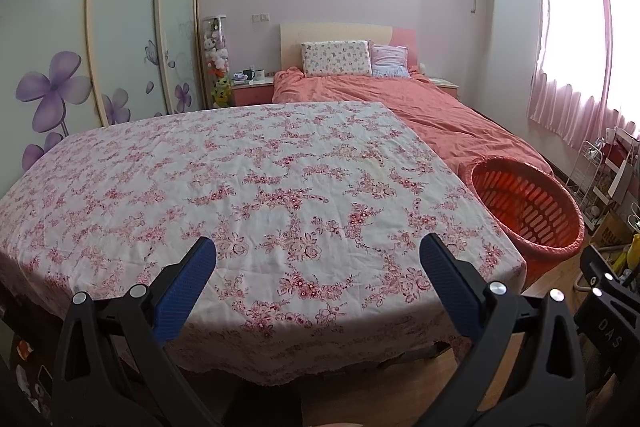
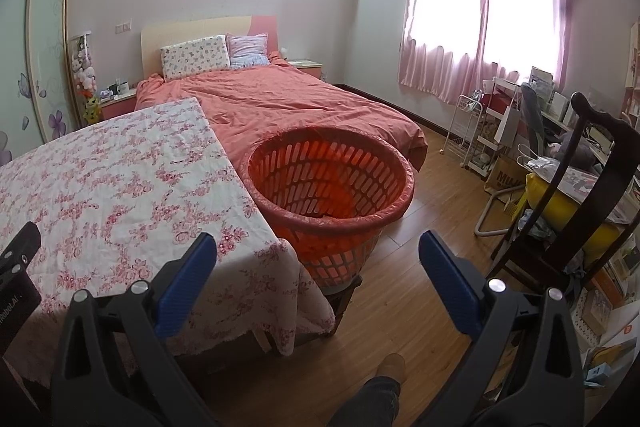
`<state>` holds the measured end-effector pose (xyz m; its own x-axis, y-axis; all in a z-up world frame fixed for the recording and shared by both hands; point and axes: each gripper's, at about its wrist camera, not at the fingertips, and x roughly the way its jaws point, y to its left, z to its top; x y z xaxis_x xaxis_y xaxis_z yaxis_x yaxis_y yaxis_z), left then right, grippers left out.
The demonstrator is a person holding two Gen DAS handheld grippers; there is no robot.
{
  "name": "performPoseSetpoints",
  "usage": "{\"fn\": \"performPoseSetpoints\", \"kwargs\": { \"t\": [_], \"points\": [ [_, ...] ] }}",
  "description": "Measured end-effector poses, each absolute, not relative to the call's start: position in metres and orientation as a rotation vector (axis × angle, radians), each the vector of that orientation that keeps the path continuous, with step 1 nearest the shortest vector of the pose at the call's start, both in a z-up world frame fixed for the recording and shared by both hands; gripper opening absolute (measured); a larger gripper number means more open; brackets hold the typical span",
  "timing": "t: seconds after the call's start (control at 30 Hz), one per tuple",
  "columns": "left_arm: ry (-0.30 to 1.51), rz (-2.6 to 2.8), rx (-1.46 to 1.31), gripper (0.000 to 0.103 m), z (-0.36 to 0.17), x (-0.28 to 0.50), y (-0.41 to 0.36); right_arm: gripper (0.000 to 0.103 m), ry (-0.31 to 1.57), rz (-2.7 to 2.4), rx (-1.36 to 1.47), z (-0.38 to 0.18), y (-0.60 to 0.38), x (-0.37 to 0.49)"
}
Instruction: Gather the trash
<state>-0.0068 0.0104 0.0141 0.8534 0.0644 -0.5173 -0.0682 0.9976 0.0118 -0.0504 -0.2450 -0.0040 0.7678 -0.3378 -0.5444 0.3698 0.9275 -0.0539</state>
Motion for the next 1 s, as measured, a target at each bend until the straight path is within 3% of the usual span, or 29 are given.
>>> {"fn": "performPoseSetpoints", "kwargs": {
  "t": [1.0],
  "points": [
    [0.553,0.069,-0.011,0.100,0.0122,-0.0065,0.0105,0.099,0.579,-0.377,0.056,-0.0028,-0.2446,-0.0515]
  ]
}}
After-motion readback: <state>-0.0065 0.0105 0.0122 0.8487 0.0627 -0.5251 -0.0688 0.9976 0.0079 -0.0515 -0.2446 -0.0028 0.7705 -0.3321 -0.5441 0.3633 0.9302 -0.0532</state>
